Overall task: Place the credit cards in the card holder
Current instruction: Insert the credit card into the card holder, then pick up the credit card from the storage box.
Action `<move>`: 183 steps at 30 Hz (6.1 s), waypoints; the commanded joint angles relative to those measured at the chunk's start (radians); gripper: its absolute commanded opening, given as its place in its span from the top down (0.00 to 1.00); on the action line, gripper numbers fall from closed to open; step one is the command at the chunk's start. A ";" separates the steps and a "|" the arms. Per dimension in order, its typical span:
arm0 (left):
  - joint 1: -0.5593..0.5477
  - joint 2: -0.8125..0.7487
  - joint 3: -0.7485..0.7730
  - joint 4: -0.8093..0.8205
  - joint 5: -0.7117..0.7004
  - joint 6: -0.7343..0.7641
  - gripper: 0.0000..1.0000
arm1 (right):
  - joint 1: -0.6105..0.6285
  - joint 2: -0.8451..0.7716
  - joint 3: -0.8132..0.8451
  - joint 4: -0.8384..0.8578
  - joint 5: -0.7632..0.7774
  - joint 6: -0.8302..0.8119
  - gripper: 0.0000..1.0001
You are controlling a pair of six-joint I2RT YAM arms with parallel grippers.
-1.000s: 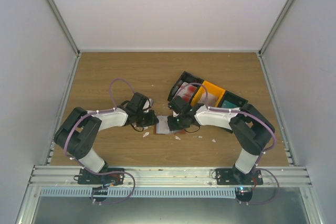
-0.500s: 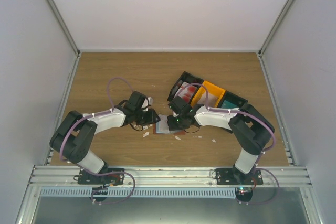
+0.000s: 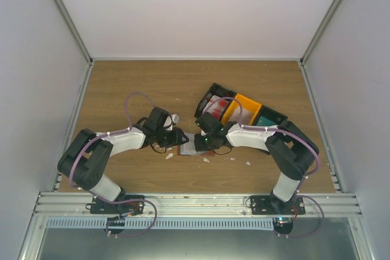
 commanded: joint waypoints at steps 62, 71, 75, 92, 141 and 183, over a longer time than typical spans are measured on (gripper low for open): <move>0.040 0.090 0.159 -0.113 0.288 0.174 0.56 | -0.025 -0.285 -0.086 -0.010 0.211 0.116 0.73; -0.024 0.158 0.155 -0.003 0.265 0.111 0.52 | -0.100 -0.394 -0.103 -0.057 0.270 0.096 0.72; -0.030 0.217 0.148 0.067 0.256 0.097 0.52 | -0.139 -0.439 -0.113 -0.085 0.279 0.078 0.70; -0.028 -0.076 0.098 0.006 0.056 0.108 0.40 | -0.285 -0.433 0.136 -0.300 0.110 -0.410 0.51; -0.022 0.404 0.353 0.319 -0.037 -0.235 0.59 | -0.416 0.502 0.840 -0.629 0.068 -1.008 0.51; -0.036 0.520 0.520 0.180 -0.033 -0.199 0.66 | -0.414 0.419 0.805 -0.656 -0.135 -0.946 0.71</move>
